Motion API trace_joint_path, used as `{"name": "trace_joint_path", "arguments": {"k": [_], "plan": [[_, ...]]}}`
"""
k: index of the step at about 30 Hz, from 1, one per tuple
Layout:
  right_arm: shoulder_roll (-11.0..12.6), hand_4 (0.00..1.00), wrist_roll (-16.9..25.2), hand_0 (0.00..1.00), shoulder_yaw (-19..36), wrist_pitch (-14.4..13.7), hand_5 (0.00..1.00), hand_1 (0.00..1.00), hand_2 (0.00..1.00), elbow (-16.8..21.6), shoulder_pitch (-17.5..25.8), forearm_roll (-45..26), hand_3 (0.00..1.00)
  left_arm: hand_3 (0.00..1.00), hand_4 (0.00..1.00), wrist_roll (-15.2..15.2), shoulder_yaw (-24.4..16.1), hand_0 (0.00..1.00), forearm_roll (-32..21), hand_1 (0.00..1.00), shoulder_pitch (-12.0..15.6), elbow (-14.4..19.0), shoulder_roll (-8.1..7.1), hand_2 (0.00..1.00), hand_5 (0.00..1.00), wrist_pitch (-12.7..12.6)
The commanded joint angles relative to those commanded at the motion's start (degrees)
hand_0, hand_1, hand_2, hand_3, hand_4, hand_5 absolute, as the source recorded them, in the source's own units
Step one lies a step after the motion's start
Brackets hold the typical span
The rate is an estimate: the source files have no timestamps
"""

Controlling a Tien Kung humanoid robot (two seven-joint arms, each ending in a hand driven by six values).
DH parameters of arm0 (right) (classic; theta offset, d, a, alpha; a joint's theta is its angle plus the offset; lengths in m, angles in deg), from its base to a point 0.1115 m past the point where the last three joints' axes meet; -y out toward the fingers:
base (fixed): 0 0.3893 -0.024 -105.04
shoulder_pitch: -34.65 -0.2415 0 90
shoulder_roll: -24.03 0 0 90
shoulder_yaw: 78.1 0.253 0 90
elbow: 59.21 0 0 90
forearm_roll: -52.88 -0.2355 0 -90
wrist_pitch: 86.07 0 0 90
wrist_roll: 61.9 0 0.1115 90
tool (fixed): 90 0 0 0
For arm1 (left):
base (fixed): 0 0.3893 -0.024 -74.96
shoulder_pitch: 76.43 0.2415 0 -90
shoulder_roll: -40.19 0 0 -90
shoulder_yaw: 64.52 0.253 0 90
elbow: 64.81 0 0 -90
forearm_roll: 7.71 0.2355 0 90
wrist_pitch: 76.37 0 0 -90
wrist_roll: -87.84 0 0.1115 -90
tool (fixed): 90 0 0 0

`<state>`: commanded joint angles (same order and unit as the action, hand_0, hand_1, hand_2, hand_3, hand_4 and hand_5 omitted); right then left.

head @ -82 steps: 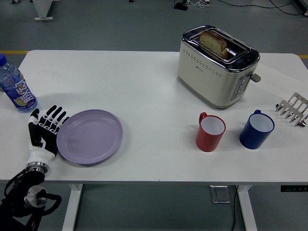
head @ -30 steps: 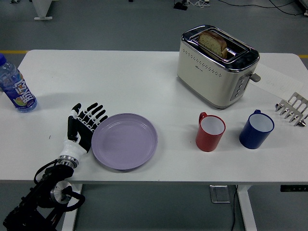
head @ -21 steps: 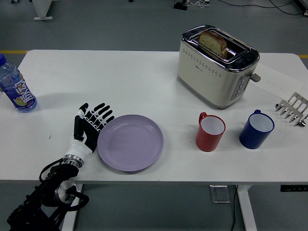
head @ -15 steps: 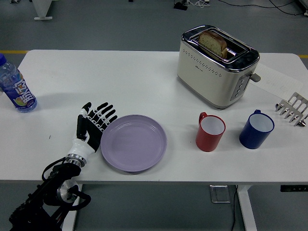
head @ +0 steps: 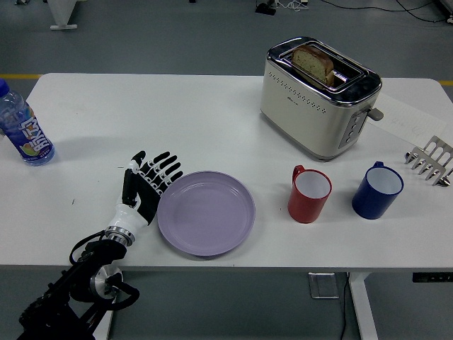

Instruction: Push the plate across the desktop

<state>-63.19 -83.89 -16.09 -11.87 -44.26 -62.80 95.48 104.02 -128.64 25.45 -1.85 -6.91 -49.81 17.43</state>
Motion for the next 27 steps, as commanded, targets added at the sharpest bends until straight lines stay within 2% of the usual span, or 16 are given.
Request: {"name": "trace_joint_path", "arguments": {"k": [18,27], "plan": [[-0.06,0.212,-0.25,0.577,0.31,0.12,0.521,0.518,0.611,0.06,0.24,0.69,0.563,0.62,0.534,0.04,3.43,0.732,-1.28,0.759,-0.07,0.65,0.0,0.715,0.998,0.36],[0.02,0.213,-0.18,0.578,0.25,0.28,0.523,0.518,0.611,0.04,0.0,0.83,0.562,0.62,0.533,0.14,1.93,0.731,-1.06,0.758,-0.81,0.71,0.0,0.714,0.998,0.18]]}}
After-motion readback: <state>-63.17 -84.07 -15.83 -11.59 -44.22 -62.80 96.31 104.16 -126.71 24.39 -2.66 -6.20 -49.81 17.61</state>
